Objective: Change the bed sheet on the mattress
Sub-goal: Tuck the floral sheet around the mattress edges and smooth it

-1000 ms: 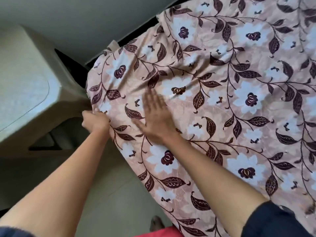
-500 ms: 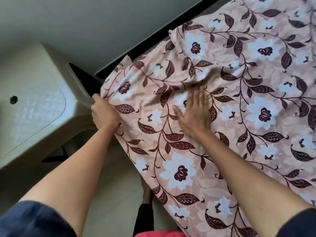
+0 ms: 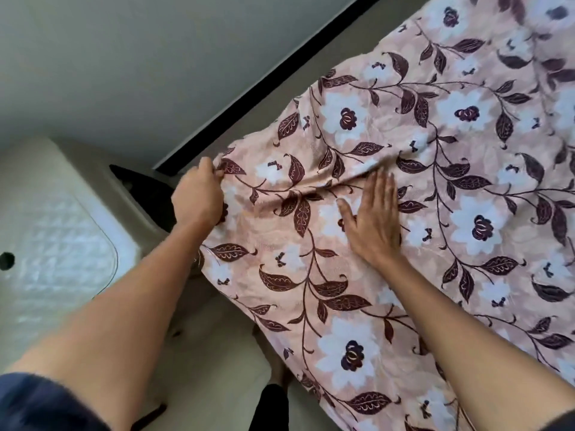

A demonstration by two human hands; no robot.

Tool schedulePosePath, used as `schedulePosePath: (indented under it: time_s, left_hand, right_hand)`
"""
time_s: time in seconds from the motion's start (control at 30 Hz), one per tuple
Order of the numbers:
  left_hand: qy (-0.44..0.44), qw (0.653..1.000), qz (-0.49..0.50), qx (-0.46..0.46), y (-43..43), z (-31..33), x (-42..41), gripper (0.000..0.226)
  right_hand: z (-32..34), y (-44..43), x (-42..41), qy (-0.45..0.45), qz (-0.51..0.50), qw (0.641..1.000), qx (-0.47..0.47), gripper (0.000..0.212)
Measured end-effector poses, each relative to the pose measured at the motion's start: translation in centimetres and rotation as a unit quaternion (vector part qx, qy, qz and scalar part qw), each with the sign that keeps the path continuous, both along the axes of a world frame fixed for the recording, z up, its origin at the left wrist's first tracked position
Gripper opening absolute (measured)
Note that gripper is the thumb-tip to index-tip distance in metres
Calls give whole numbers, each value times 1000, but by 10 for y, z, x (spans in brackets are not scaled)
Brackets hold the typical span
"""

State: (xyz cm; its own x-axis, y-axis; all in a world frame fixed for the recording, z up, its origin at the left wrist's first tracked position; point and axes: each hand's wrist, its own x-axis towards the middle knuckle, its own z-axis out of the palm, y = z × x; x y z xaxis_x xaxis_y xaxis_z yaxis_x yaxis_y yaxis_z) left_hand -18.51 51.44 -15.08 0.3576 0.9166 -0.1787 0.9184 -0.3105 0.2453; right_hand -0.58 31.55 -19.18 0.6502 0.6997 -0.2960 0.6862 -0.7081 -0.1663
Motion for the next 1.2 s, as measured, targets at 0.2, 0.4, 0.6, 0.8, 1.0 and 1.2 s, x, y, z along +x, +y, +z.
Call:
schedulePosePath:
  time_s: [0.2, 0.4, 0.6, 0.8, 1.0, 1.2]
  left_hand:
    - [-11, 985, 173, 2, -4, 6, -3, 23]
    - [-17, 977, 215, -4, 14, -1, 3, 31]
    - [11, 993, -11, -120, 50, -10, 14, 46]
    - [31, 996, -35, -73, 40, -13, -20, 25]
    - [-20, 999, 28, -2, 24, -1, -21, 27]
    - [3, 995, 79, -55, -32, 16, -30, 52]
  right_hand:
    - [4, 51, -49, 16, 61, 998, 13, 85]
    - [10, 76, -94, 66, 315, 945, 57, 76]
    - [0, 53, 16, -28, 23, 999, 5, 80]
    - [-1, 81, -11, -26, 19, 999, -7, 83]
    - [13, 121, -108, 15, 330, 942, 61, 66]
    - [3, 71, -47, -52, 113, 990, 68, 72]
